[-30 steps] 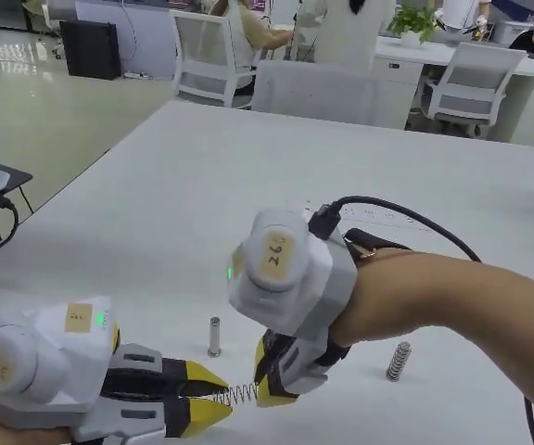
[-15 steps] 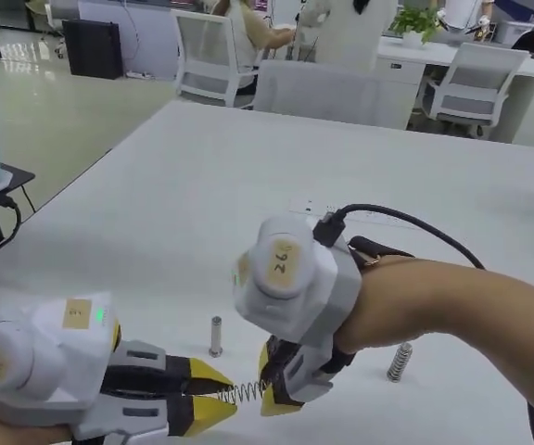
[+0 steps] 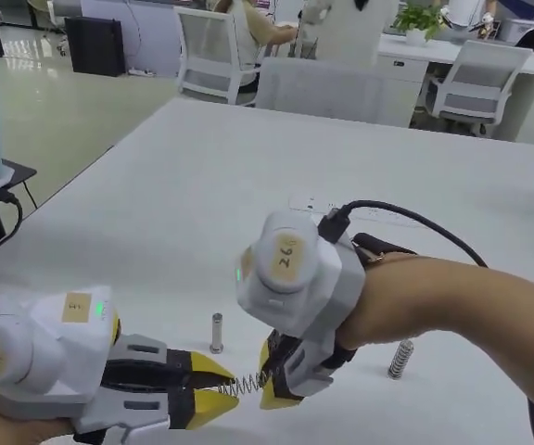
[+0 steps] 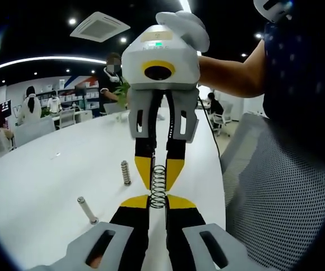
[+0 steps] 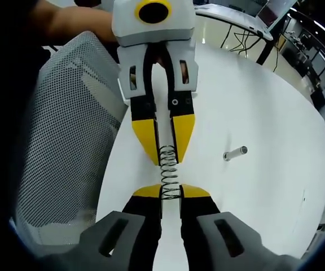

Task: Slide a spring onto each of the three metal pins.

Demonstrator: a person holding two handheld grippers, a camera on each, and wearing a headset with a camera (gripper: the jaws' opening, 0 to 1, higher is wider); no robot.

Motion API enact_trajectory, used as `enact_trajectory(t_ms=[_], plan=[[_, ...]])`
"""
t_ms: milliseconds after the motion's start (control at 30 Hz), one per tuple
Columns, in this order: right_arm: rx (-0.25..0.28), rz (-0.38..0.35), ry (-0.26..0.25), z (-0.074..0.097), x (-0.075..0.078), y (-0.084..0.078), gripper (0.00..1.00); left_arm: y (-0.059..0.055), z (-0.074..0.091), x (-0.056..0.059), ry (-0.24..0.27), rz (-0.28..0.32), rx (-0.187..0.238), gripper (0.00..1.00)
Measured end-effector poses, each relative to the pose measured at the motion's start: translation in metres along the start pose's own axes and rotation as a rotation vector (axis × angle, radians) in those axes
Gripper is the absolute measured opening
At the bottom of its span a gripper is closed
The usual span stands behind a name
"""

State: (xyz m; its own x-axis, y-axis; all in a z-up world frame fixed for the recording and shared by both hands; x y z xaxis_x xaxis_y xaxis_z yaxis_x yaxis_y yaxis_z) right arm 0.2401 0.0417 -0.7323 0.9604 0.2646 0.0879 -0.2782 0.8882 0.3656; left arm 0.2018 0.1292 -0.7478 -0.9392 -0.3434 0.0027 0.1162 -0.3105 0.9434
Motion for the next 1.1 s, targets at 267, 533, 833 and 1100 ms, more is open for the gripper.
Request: enact_trajectory(t_ms=[267, 533, 833, 1100], plan=[[0.025, 0.001, -0.007, 0.005, 0.0, 0.006, 0.09, -0.005, 0.0, -0.005, 0.001, 0.005, -0.012, 0.02], [0.061, 0.002, -0.005, 0.011, -0.001, 0.015, 0.09, -0.009, -0.003, -0.006, -0.002, 0.011, -0.021, 0.02], [0.088, 0.003, 0.001, 0.013, -0.003, 0.024, 0.09, -0.009, -0.003, -0.005, -0.002, 0.017, -0.018, 0.02], [0.088, 0.012, 0.004, 0.014, -0.003, 0.029, 0.08, -0.009, -0.004, -0.005, -0.001, 0.018, -0.01, 0.02]])
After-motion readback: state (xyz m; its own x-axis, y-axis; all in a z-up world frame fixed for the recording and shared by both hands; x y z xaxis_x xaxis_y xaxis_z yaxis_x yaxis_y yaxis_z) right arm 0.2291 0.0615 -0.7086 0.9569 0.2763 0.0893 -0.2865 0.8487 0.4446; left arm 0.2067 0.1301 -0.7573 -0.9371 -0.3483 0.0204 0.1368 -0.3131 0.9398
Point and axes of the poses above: the centre of the closed fingertips' face, and the gripper's own axes: z roughly backward along the fingers, x roughly to its right, y roughly out of its top, the point moved 7 cm from there along z, roughly backward along the fingers, and after that the axes turned 4 degrees about -y, right-handed, at the moved point
